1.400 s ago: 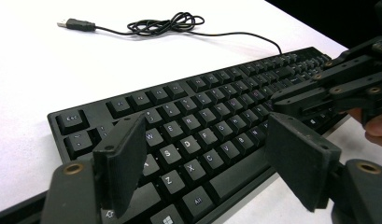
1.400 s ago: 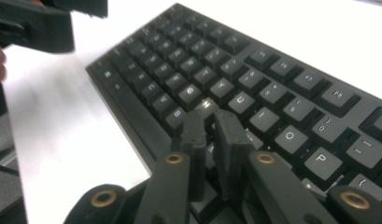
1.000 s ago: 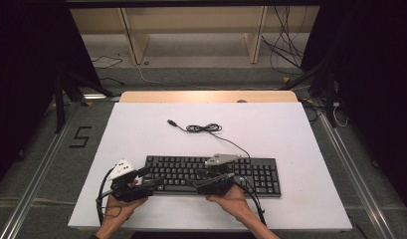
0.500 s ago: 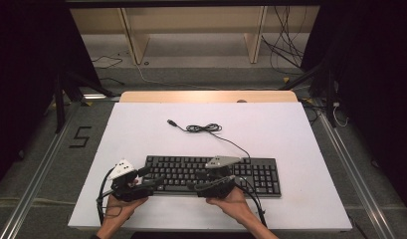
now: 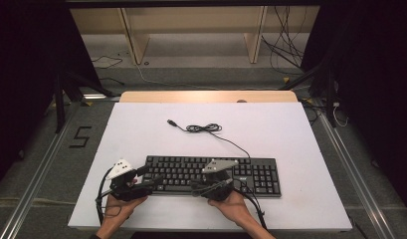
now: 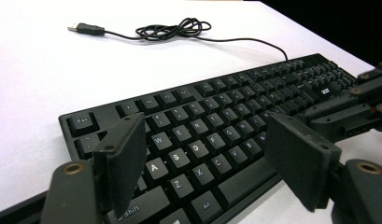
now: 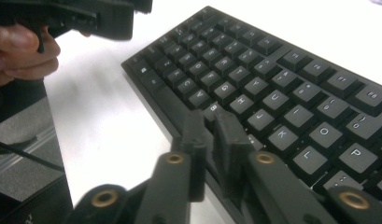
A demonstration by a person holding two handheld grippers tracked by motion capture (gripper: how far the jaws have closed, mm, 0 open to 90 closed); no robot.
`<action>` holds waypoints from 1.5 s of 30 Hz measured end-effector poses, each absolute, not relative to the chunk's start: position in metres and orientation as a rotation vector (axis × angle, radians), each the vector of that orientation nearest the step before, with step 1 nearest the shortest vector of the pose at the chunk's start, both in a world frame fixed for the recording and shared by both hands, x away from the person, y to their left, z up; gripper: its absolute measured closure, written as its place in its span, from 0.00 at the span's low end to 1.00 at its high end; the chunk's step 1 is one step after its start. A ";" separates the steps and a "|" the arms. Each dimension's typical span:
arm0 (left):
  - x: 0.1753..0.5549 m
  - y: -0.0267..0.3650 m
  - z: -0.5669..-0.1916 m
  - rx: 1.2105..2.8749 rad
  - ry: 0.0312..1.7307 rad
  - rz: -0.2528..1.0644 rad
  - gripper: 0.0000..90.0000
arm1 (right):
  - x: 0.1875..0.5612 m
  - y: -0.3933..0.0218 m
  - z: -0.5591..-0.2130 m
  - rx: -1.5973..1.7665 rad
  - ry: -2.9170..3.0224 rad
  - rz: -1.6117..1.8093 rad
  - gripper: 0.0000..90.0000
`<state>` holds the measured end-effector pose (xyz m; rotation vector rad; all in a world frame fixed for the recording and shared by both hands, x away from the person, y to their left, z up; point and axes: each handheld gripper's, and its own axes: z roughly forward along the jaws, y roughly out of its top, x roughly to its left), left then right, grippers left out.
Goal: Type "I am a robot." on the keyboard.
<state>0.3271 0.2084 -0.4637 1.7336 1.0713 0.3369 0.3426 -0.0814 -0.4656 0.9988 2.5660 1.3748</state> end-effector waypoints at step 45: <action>0.329 0.210 -0.465 1.729 1.083 0.343 0.32 | 0.347 -0.076 -0.483 1.040 2.606 1.284 0.93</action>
